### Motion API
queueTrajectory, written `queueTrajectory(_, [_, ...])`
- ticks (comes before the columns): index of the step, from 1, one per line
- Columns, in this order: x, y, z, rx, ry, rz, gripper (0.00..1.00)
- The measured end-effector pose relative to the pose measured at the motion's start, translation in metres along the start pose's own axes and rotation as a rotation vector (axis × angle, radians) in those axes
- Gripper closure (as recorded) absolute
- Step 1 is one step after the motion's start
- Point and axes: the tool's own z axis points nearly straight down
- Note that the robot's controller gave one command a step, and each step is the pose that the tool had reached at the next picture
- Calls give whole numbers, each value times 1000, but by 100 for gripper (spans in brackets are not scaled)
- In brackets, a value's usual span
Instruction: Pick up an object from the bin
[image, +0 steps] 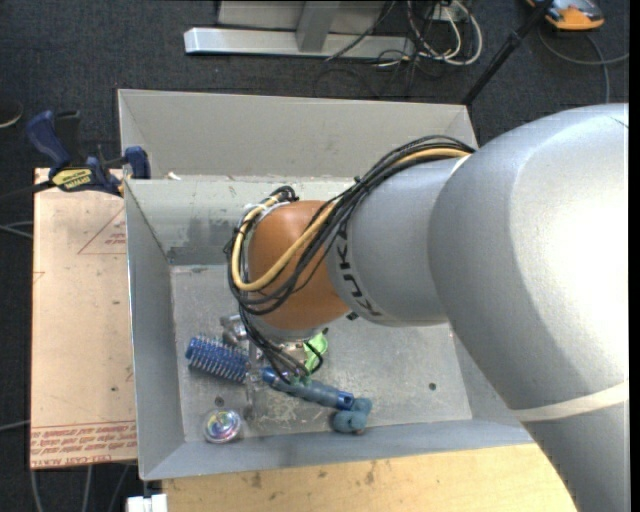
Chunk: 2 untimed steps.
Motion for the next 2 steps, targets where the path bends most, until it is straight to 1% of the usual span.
queueTrajectory(1, [-1,-2,0,1,-1,4,100])
queueTrajectory(2, [-27,6,-227,1,-13,-64,100])
